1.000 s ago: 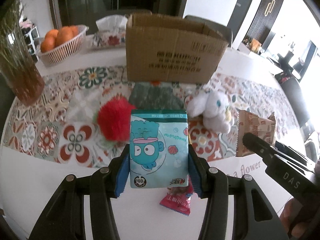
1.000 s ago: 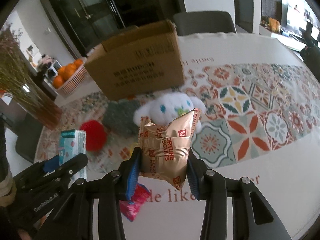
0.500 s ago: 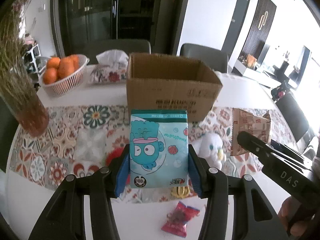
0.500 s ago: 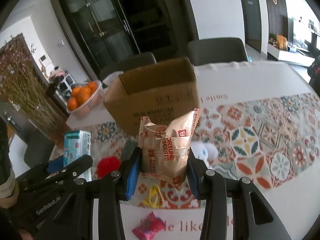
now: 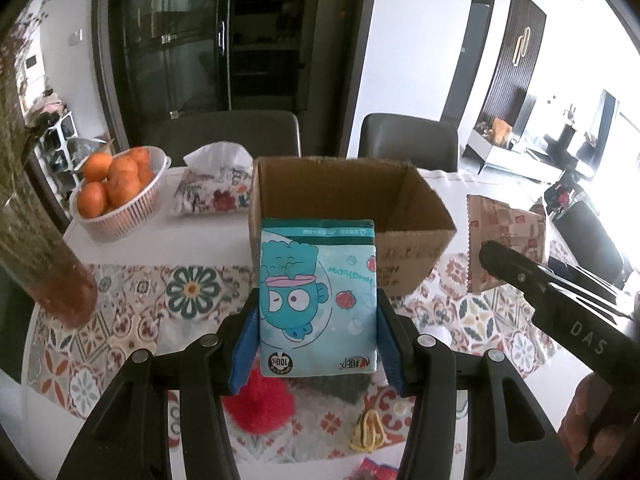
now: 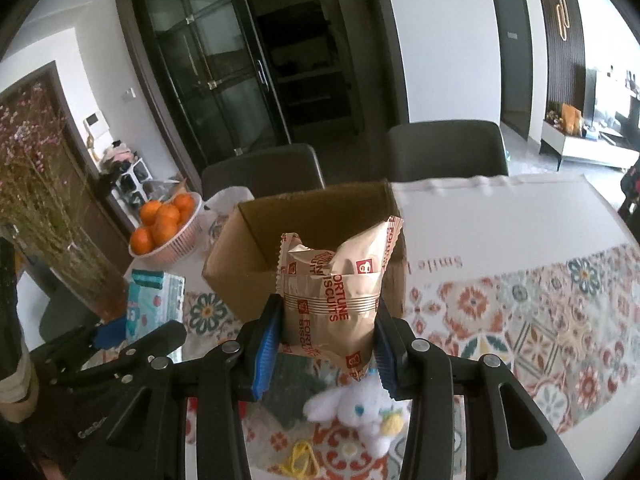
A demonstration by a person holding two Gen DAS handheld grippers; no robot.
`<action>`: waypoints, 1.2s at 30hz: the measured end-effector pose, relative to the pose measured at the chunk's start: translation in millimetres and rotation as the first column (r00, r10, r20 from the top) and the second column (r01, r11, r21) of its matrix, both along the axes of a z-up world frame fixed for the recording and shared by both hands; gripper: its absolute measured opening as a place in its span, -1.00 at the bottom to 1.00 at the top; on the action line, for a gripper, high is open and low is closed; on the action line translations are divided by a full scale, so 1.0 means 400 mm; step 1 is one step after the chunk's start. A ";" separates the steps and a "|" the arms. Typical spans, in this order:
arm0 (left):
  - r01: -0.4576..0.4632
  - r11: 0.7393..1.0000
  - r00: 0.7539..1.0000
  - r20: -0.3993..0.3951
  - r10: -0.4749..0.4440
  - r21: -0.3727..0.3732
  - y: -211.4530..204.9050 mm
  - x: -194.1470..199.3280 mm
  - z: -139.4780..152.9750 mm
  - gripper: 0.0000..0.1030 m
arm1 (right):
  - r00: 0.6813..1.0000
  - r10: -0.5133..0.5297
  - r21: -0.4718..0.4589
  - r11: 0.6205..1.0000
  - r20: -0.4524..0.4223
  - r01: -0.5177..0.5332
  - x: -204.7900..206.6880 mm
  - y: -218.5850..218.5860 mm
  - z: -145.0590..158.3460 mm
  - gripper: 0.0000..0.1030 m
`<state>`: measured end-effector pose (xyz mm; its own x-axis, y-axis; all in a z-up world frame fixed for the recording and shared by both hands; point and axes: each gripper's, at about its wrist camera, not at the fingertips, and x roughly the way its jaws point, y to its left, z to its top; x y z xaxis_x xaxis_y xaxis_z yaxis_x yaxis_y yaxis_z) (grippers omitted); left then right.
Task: Organize soft objects
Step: 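Lift both held packs and carry them over the cardboard box, then open both tools to drop the packs into the box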
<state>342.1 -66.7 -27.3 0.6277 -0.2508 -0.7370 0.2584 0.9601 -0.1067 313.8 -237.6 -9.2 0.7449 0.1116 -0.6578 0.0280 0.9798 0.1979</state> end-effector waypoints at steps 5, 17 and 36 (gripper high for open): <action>0.013 1.000 1.000 0.005 -0.013 -0.009 -0.004 0.060 0.024 0.00 | 1.000 0.016 -0.003 1.000 -0.002 -0.016 0.069 -0.002 0.027 -0.16; 0.053 0.999 0.998 -0.027 -0.053 0.004 -0.035 0.209 0.049 0.00 | 0.997 0.048 -0.024 0.998 -0.064 -0.049 0.222 -0.014 0.037 -0.16; 0.076 0.994 0.974 -0.218 -0.059 0.073 -0.097 0.413 -0.037 0.00 | 0.948 0.089 0.052 0.996 -0.305 -0.077 0.433 -0.057 -0.084 -0.16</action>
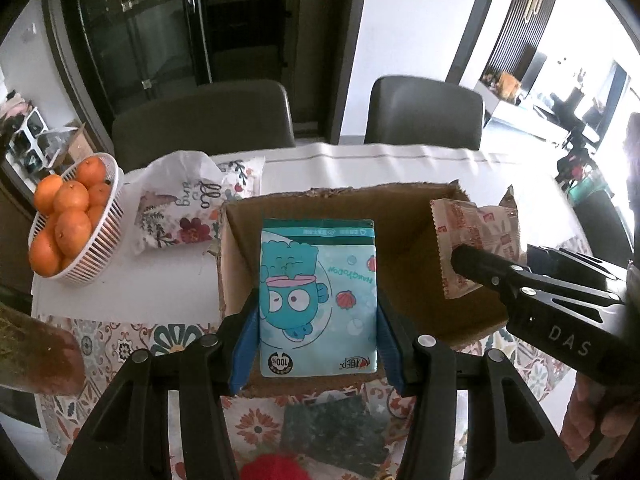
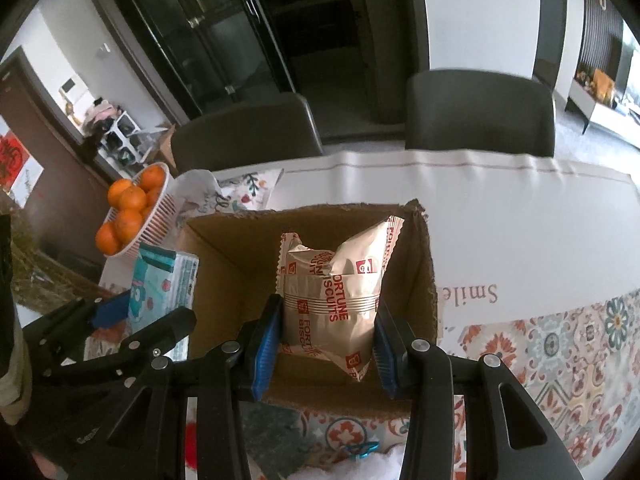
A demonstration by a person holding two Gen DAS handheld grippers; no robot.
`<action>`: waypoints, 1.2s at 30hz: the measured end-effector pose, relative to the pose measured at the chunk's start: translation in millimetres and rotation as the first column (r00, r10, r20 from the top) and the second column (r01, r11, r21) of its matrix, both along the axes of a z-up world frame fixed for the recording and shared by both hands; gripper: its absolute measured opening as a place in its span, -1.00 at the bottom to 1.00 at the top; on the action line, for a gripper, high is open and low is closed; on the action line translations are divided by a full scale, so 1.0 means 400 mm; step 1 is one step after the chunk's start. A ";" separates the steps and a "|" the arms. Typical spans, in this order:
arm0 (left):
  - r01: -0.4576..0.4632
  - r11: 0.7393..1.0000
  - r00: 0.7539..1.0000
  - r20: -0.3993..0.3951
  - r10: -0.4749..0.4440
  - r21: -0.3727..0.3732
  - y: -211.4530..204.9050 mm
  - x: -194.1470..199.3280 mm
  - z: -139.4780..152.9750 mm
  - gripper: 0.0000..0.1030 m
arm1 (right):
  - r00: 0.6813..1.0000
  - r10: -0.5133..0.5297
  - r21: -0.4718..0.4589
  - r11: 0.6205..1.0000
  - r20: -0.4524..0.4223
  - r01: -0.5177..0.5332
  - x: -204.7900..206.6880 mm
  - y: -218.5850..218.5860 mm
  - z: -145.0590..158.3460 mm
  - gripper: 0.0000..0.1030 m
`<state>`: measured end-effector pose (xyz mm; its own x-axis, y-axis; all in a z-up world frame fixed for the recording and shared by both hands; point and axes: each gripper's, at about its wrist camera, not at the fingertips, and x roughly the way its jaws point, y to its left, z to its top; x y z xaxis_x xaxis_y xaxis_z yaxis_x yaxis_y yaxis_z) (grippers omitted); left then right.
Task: Organize soft objects
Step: 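Open both tools to drop the packs into the box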
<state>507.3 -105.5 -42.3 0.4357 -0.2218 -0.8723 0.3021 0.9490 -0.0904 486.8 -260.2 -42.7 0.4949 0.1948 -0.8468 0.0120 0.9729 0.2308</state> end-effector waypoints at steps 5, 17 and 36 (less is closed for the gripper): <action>0.014 0.999 0.999 -0.034 -0.013 0.037 -0.011 0.022 -0.030 0.01 | 0.999 0.002 0.022 1.000 -0.053 -0.001 0.031 0.000 -0.033 -0.16; 0.022 0.997 0.999 -0.046 -0.018 0.077 -0.014 0.019 -0.042 0.33 | 0.995 -0.038 0.010 0.999 -0.091 0.039 0.036 -0.013 -0.049 0.19; -0.040 0.997 0.998 0.052 0.036 0.064 0.059 -0.142 0.089 0.42 | 0.994 -0.020 -0.111 0.993 0.107 0.032 -0.142 0.054 0.121 0.21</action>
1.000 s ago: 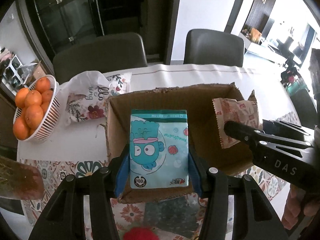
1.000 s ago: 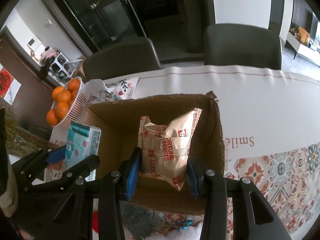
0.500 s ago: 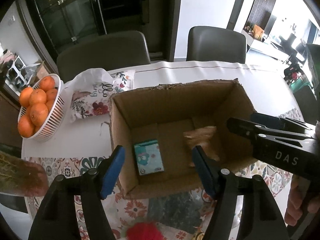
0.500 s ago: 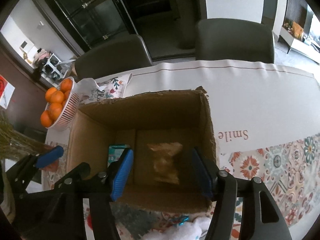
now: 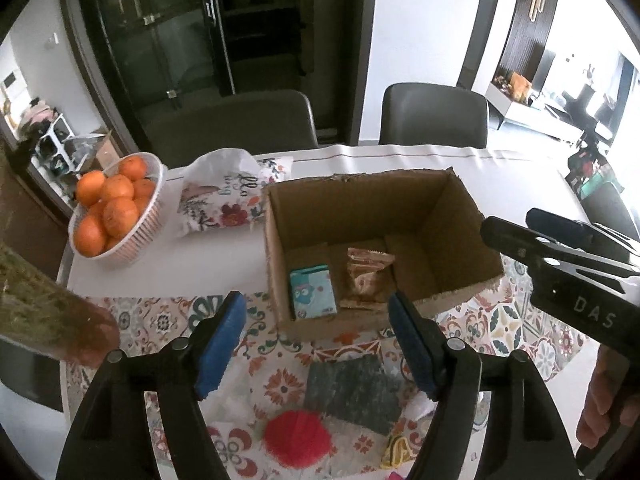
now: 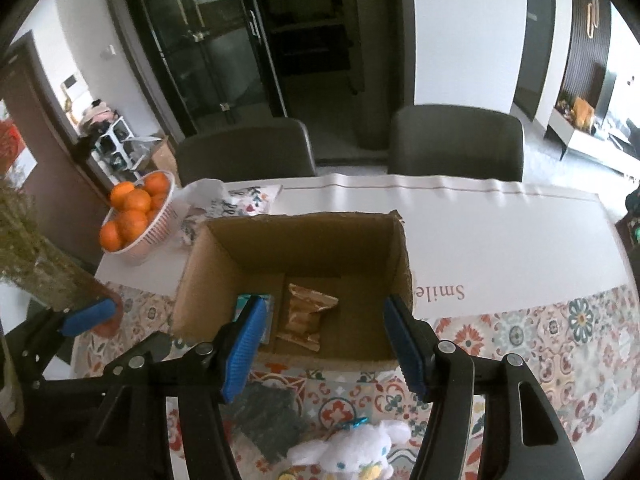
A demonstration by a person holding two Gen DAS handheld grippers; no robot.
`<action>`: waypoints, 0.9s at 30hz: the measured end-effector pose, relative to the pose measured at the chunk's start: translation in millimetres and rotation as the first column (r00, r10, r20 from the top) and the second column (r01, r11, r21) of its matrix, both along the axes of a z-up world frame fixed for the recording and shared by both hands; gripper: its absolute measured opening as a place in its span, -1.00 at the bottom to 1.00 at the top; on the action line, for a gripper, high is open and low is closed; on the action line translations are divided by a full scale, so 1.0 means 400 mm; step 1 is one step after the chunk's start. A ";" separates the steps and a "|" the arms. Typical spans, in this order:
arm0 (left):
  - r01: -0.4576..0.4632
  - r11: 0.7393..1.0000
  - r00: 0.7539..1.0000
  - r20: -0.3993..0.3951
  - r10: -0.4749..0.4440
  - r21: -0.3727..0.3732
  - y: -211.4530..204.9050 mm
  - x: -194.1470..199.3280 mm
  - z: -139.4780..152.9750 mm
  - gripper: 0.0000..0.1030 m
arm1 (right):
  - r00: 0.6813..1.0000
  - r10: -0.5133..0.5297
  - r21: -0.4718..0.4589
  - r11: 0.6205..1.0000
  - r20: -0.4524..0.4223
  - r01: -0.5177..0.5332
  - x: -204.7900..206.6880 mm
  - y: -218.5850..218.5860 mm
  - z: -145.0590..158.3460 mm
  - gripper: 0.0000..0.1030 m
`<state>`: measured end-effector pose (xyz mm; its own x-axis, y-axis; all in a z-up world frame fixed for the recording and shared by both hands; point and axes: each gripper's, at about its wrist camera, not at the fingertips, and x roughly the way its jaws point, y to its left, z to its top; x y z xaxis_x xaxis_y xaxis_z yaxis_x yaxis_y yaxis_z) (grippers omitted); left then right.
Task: Organize soft objects
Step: 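Open both tools to drop the packs into the box, then grasp the yellow clip with the right tool while the left tool grasps the red pompom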
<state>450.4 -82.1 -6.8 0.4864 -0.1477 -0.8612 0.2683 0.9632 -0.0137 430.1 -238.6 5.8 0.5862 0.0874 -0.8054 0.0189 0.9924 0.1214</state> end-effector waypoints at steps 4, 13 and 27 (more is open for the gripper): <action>-0.010 1.000 1.000 0.010 0.011 -0.018 0.026 -0.047 0.020 0.44 | 1.000 0.006 -0.008 1.000 0.025 -0.006 -0.050 0.025 0.024 0.21; -0.030 0.999 0.999 0.032 0.031 -0.013 0.083 -0.151 0.029 0.49 | 0.998 0.041 -0.011 0.999 0.041 -0.041 -0.156 0.087 0.033 0.21; -0.010 1.000 1.000 0.003 0.010 0.004 0.158 -0.276 -0.030 0.53 | 0.997 0.042 0.064 0.997 -0.057 -0.039 -0.267 0.152 -0.064 0.21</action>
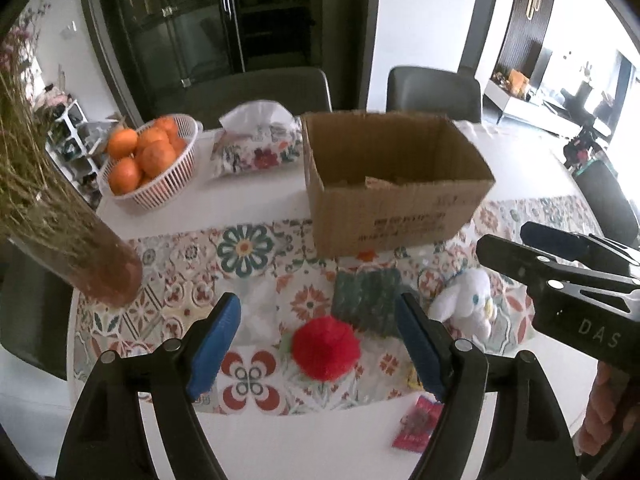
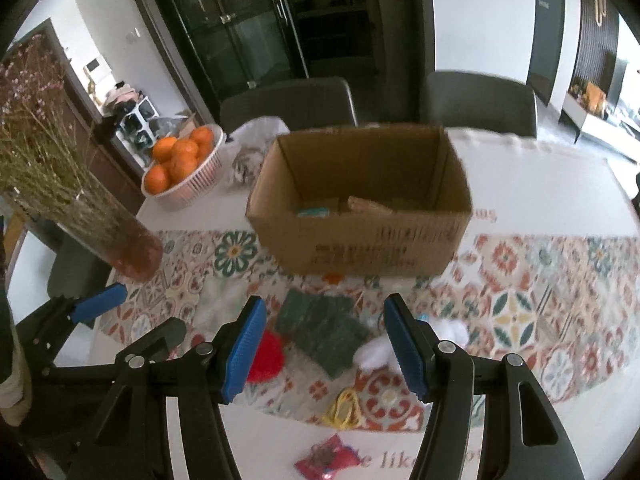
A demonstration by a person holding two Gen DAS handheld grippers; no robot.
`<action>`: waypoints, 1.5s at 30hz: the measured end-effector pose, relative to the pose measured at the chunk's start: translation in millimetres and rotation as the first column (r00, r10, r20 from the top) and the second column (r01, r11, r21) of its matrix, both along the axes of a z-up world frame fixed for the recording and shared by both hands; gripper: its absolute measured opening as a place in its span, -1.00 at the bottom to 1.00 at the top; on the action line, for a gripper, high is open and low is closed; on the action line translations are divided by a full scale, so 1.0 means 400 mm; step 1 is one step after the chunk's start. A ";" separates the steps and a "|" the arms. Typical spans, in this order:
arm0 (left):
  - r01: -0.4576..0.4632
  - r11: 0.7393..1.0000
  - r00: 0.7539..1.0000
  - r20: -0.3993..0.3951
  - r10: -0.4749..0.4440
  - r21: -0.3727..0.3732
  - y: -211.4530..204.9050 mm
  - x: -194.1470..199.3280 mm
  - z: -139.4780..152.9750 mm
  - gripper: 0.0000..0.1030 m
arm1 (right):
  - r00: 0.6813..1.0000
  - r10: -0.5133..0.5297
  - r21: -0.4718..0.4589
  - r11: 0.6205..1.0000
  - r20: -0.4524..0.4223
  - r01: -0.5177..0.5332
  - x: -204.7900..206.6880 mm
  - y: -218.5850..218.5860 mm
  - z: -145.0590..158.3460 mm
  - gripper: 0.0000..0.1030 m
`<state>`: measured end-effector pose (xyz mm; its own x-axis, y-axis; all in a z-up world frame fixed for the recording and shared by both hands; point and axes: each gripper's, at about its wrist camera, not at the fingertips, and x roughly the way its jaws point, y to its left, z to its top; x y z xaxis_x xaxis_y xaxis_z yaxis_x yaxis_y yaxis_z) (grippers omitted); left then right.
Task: Organize soft objects
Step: 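Grasp the yellow clip with the right tool while the left tool grasps the red pompom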
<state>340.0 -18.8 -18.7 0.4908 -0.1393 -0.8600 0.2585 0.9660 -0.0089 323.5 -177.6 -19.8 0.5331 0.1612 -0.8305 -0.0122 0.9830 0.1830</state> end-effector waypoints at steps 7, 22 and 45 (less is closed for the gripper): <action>0.033 0.999 0.998 -0.060 -0.033 -0.001 0.015 -0.036 -0.065 0.53 | 0.998 -0.015 0.005 1.000 -0.060 0.015 -0.038 0.016 -0.064 0.21; 0.095 0.995 0.985 -0.147 -0.094 -0.004 0.031 -0.068 -0.186 0.53 | 0.979 -0.043 0.022 0.999 -0.199 0.048 -0.075 0.031 -0.197 0.21; 0.157 0.988 0.952 -0.266 -0.150 0.006 -0.003 0.008 -0.364 0.53 | 0.895 -0.111 0.048 0.988 -0.433 0.146 -0.042 0.001 -0.425 0.21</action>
<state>343.1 -19.9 -164.1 0.2205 -0.1703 -0.9604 0.3955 0.9157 -0.0716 306.8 -177.2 -189.9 0.1497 0.1884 -0.9706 0.2102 0.9532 0.2174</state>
